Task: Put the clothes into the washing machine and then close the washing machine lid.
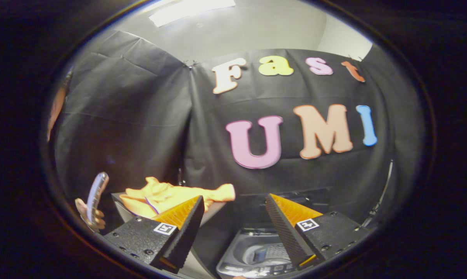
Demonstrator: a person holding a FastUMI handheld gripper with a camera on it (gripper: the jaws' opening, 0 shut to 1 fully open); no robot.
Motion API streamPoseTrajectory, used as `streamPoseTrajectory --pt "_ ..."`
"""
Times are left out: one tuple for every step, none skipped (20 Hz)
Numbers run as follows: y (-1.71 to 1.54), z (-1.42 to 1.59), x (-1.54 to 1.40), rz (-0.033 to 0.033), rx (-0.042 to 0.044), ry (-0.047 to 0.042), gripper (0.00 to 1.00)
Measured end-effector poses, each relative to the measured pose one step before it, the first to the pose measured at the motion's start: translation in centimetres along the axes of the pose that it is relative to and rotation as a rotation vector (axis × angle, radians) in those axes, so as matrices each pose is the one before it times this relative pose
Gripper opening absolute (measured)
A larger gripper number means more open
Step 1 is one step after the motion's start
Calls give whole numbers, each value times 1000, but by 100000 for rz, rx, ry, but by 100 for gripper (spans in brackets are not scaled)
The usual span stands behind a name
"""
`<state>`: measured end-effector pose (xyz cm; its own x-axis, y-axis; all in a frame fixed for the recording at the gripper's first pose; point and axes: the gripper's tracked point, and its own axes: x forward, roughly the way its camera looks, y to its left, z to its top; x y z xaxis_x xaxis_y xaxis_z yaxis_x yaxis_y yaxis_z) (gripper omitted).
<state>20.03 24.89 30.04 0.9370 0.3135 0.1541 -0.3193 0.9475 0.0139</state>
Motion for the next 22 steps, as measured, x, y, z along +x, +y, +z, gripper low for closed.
streamPoseTrajectory --pt "1300 916 1396 2420 -987 -444 97" --pt "1304 926 1153 1946 -575 -582 97" --pt "1287 737 1374 1914 -231 59 97" --pt "1136 618 1375 1495 -234 519 97" --pt "984 449 1312 598 470 1156 97" --pt "1089 195 1553 851 715 2615 97" --pt "674 -69 1137 381 903 2546 97" --pt "1103 -416 1253 624 913 3629 97" --pt "848 -635 1109 583 791 4763 97" --pt "1024 -611 1230 1167 667 3989 97" --pt "1161 -880 1301 2045 309 5126 97" --pt "1100 -1289 1122 1749 190 5692 97" --pt "707 -840 1035 1105 68 4661 97" --pt "694 -1070 1098 888 354 5500 98" --pt "599 -1113 1206 818 349 5344 98" --pt "438 -1163 1091 445 463 5475 98" --pt "298 -1009 805 561 -342 4601 98" --pt "266 -885 1038 393 -721 4250 98" --pt "-43 -746 707 -462 -993 3667 98" --pt "119 -688 669 -552 -1183 2898 98" --pt "122 -653 664 160 -847 2810 98" --pt "267 -695 716 340 -585 2774 98"
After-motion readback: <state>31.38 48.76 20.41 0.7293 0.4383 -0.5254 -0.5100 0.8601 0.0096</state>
